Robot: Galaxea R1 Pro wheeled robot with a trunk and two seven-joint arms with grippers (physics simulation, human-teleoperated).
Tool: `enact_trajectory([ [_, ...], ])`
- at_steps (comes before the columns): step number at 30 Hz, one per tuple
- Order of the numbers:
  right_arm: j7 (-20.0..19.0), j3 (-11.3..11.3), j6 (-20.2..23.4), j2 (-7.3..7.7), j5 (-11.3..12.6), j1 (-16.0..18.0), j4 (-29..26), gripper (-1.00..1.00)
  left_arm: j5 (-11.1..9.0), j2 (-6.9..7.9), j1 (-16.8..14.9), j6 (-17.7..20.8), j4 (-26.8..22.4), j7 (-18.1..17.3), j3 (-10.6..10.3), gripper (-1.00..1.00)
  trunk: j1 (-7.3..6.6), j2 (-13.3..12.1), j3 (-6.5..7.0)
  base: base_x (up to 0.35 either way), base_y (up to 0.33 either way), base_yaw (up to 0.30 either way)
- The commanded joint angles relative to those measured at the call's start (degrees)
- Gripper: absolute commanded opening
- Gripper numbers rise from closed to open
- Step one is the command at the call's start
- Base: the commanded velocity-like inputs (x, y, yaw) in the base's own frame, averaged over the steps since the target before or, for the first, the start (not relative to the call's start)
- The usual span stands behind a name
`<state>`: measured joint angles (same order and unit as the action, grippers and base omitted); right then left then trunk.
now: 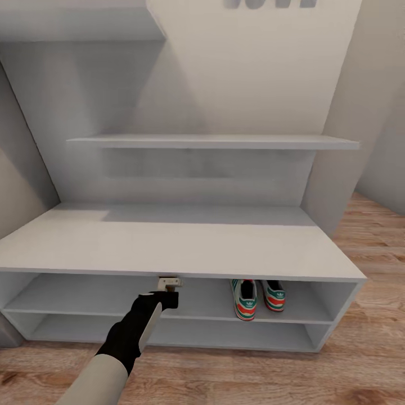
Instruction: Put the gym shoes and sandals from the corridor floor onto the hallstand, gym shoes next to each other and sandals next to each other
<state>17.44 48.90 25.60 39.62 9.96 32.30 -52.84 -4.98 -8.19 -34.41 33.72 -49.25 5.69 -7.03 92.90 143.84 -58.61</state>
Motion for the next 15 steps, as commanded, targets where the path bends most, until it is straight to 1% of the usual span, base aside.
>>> enact_trajectory([
  [1, 0.4, 0.0, 0.2, 0.01, 0.6, 0.0, -0.1, -1.00, -0.3, 0.02, 0.0, 0.3, -0.1, 0.4, -0.2, -1.00, -0.02, 0.0, -0.05, 0.000, -0.002, 0.000],
  [12, 0.4, 0.0, 0.2, -0.07, 0.6, 0.0, -0.1, -1.00, -0.3, 0.08, 0.0, 0.3, -0.1, 0.4, -0.2, -1.00, -0.02, 0.0, -0.05, 0.000, 0.000, 0.000],
  [15, 0.4, 0.0, 0.2, -0.07, 0.6, 0.0, -0.1, -1.00, -0.3, 0.10, 0.0, 0.3, -0.1, 0.4, -0.2, -1.00, 0.06, 0.1, -0.72, 0.000, 0.000, 0.000],
])
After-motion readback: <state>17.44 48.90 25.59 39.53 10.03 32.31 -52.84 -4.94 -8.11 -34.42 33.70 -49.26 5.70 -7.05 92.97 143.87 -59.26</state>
